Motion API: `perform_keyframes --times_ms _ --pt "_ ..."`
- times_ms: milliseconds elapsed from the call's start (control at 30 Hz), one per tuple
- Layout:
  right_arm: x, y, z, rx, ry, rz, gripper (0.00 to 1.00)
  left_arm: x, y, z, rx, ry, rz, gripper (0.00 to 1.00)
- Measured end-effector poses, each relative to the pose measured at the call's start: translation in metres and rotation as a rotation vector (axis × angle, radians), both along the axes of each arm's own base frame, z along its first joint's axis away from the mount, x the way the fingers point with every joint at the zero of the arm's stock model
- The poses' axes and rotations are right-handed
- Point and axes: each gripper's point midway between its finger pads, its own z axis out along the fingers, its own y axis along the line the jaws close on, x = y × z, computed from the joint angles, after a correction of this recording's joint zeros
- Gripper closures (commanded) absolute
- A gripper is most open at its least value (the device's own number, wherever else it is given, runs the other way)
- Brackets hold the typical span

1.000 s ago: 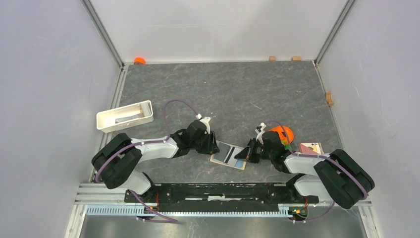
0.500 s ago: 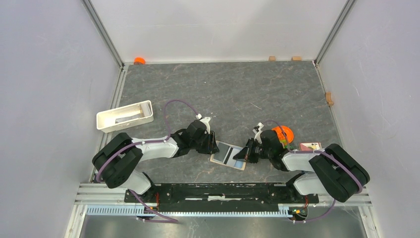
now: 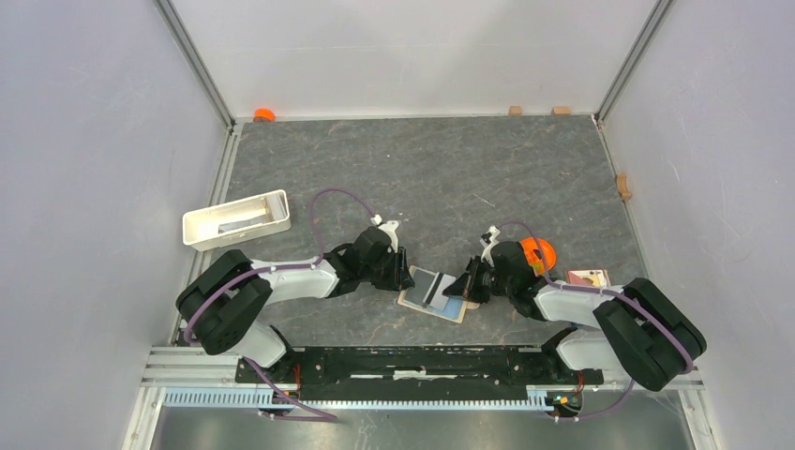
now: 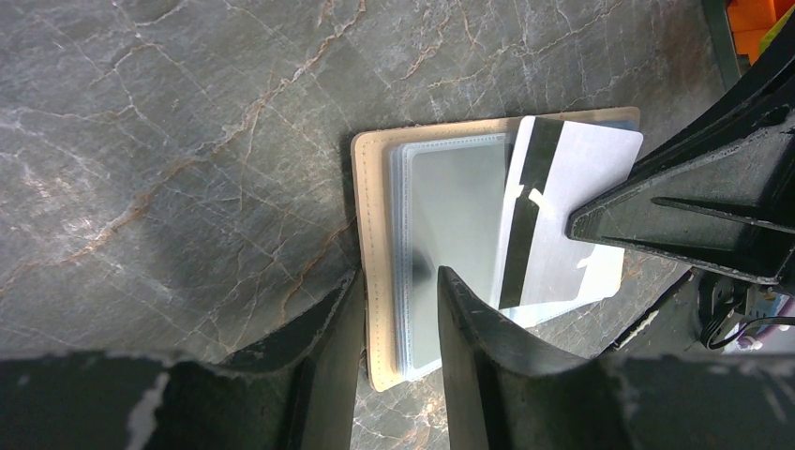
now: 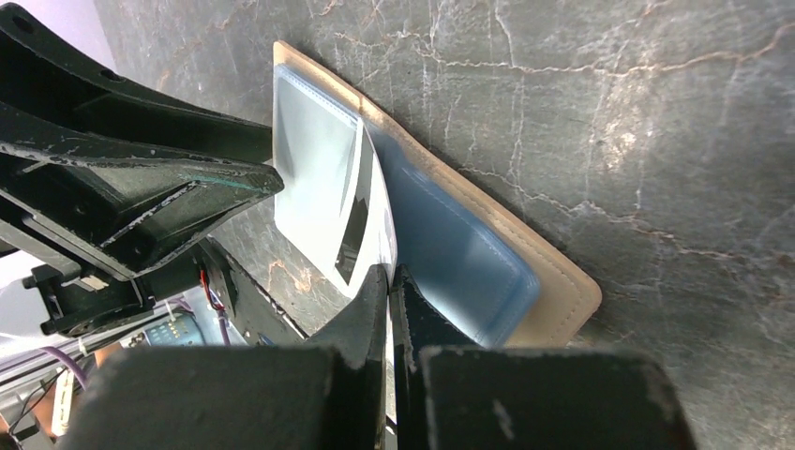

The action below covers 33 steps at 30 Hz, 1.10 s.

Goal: Put the credit cards into the card holder
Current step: Insert the credit card into the card holder.

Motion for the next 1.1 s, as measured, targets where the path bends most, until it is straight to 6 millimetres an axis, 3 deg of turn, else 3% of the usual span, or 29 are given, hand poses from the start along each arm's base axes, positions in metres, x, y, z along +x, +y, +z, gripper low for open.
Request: perform_keyframes --times_ms 1100 --pt "-0.010 0.006 -0.007 -0.002 0.066 0.029 1.00 0.000 0.000 0.000 0.001 0.002 -0.001 0.62"
